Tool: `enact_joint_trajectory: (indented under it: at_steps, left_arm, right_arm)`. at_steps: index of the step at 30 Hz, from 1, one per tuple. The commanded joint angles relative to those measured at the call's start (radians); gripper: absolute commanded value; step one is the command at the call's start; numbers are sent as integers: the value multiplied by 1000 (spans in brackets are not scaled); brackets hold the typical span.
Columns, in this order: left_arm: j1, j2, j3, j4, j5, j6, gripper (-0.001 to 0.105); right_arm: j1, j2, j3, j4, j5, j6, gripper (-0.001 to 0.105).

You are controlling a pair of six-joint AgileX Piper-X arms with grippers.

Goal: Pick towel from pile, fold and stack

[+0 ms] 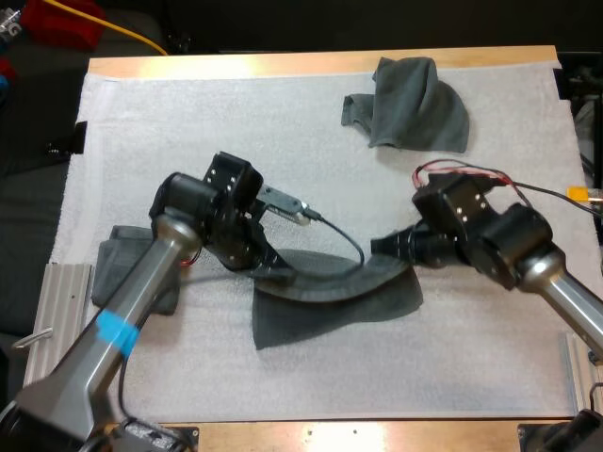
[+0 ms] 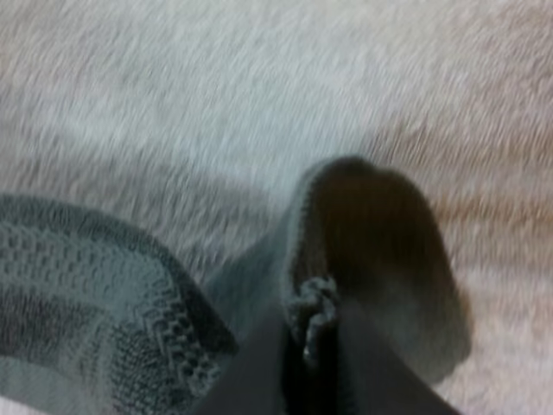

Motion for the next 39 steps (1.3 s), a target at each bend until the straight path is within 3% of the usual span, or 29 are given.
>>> enact_joint_trajectory:
  at_steps: [1, 9, 18, 29, 35, 39]
  left_arm:
    - [19, 18, -6, -23, 18, 5, 0]
    - [130, 137, -6, -106, 161, -8, 0]
    - [252, 223, -6, -209, 314, -141, 0]
    - [313, 230, -6, -379, 326, -271, 0]
    - [315, 230, -6, -449, 326, -284, 0]
    - [315, 230, -6, -480, 331, -284, 3]
  right_arm:
    - [-19, 10, -11, -23, -22, -12, 1]
    - [-117, 123, -11, -121, -125, 13, 1]
    - [-189, 208, -11, -245, -226, 115, 1]
    - [-199, 289, -11, -428, -244, 308, 1]
    - [-199, 309, -11, -494, -228, 327, 1]
    - [-199, 309, -11, -528, -205, 333, 8]
